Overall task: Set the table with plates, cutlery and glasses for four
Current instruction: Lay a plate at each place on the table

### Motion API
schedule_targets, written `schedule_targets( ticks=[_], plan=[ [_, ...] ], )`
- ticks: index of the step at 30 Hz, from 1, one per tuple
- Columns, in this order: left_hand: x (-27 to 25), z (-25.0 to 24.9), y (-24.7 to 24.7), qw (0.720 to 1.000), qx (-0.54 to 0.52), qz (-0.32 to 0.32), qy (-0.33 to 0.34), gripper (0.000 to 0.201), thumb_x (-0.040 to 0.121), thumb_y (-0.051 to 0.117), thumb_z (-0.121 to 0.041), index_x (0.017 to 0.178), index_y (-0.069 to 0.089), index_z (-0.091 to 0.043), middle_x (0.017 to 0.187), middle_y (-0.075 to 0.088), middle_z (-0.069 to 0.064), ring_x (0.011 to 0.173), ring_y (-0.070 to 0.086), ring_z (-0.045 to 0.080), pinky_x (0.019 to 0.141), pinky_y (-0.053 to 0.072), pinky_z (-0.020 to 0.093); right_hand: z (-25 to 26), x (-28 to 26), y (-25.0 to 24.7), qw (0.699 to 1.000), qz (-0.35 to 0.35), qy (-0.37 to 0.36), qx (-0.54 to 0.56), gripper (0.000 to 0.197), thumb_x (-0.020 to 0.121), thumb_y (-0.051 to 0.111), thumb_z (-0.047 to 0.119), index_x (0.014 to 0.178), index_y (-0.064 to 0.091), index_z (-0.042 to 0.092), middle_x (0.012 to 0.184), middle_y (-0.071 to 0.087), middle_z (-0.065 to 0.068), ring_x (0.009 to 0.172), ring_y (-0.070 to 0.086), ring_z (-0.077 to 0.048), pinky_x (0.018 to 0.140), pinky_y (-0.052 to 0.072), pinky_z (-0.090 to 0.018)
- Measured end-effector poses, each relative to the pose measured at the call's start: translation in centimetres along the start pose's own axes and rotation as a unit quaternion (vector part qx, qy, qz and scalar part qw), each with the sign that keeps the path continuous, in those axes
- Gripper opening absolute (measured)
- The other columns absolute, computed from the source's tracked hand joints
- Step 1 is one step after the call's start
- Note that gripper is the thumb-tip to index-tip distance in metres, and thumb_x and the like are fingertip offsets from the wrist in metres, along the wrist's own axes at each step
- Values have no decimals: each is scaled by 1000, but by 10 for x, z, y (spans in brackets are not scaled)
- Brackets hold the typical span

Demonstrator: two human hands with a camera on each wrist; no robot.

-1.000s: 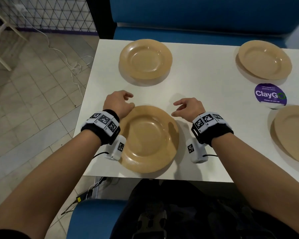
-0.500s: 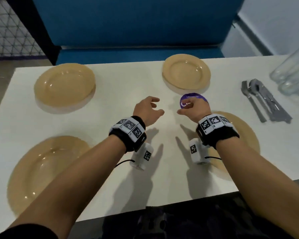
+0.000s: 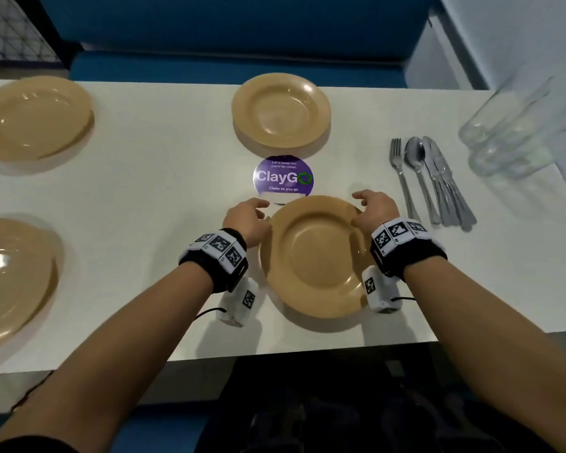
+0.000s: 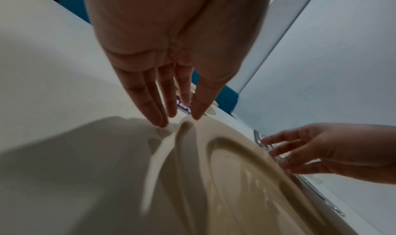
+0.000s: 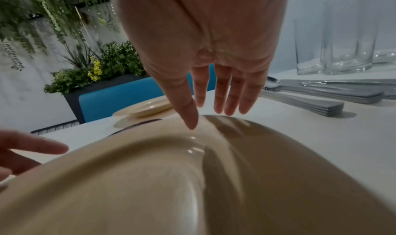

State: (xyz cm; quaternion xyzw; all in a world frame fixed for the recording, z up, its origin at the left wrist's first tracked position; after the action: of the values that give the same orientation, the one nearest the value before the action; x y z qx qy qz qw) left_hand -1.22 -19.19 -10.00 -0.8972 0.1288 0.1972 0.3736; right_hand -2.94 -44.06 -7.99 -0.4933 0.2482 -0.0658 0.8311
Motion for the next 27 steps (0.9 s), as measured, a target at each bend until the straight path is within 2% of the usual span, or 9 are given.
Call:
schedule_targets(
  ticks=[3,5,11,16,27],
  plan=[
    [-2,5,4,999,-23,8,-21,44,84,59,-9,126,58,-19,98,65,-1,92,61,18,91,51,30,-6,-1,2,1000,0,-17,-4,41,88,56,7,128,56,14,124,60,-14,115,56,-29,96,47,-35],
    [-4,6,8,999,-29,16,-28,41,82,59,-4,119,63,-19,91,63,-1,91,63,21,91,53,36,-10,-3,1,1000,-7,-20,-11,38,88,55,6,125,59,15,121,61,-14,112,57,-29,93,49,-36],
    [-13,14,12,999,-33,24,-29,40,78,61,-1,111,67,-23,87,65,0,95,64,24,89,55,39,-20,-12,8,1000,10,-14,2,45,79,53,-7,116,64,16,109,67,-11,102,61,-25,85,51,-30],
    [-18,24,11,999,-39,22,-27,40,77,62,1,109,68,-22,79,62,-4,87,63,22,87,55,40,-24,-20,14,999,37,-19,15,44,76,58,-6,112,65,17,104,67,-7,92,59,-19,78,45,-23],
    [-16,27,11,999,-39,13,-22,38,77,62,1,108,68,-21,81,63,-2,83,62,20,85,56,39,-28,-22,15,998,47,-21,25,47,73,64,-6,114,64,18,105,66,-6,84,53,-14,75,42,-21]
  ],
)
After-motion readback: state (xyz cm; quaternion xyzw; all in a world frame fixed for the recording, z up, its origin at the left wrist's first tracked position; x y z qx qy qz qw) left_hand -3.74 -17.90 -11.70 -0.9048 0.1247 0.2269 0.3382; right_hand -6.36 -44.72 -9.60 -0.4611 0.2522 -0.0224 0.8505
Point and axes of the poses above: each hand's wrist, its own x-axis towards the middle knuckle, its own y-axis out of the palm, z = x × y, the point moved 8 cm from there along x, towards the middle knuckle
